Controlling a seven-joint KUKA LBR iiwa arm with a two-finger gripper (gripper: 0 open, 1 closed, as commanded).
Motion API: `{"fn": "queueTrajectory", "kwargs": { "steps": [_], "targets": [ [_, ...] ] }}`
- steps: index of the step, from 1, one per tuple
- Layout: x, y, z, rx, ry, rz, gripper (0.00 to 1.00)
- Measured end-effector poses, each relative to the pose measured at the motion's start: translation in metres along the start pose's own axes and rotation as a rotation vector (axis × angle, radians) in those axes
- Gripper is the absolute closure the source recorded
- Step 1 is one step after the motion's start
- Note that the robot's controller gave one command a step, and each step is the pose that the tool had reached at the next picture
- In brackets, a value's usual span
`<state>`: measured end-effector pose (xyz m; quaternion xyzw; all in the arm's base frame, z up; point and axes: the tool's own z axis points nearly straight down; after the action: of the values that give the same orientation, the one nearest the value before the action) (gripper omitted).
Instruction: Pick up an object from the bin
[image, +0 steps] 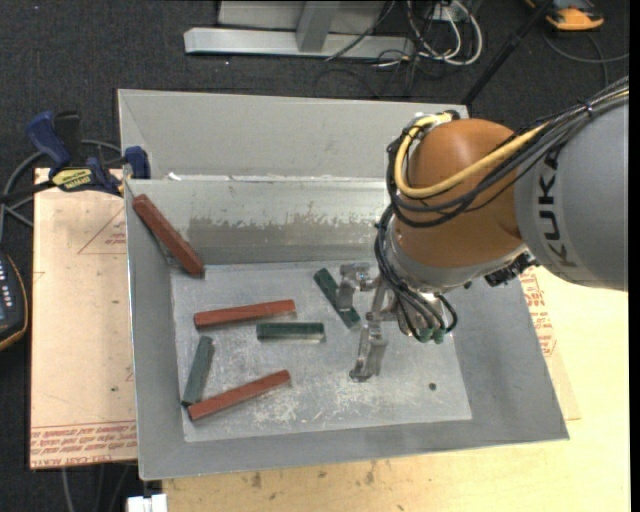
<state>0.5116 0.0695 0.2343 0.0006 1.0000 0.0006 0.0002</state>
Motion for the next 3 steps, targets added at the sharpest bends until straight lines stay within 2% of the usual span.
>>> {"fn": "queueTrajectory", "kwargs": {
  "steps": [1, 2, 3],
  "targets": [
    [-0.008, 0.056, 0.118, 0.000, 0.006, -0.184, 0.00],
    [0.011, 0.092, 0.167, -0.001, 0.003, -0.223, 0.00],
    [0.009, 0.090, 0.164, -0.001, 0.000, -0.216, 1.00]
  ]
}}
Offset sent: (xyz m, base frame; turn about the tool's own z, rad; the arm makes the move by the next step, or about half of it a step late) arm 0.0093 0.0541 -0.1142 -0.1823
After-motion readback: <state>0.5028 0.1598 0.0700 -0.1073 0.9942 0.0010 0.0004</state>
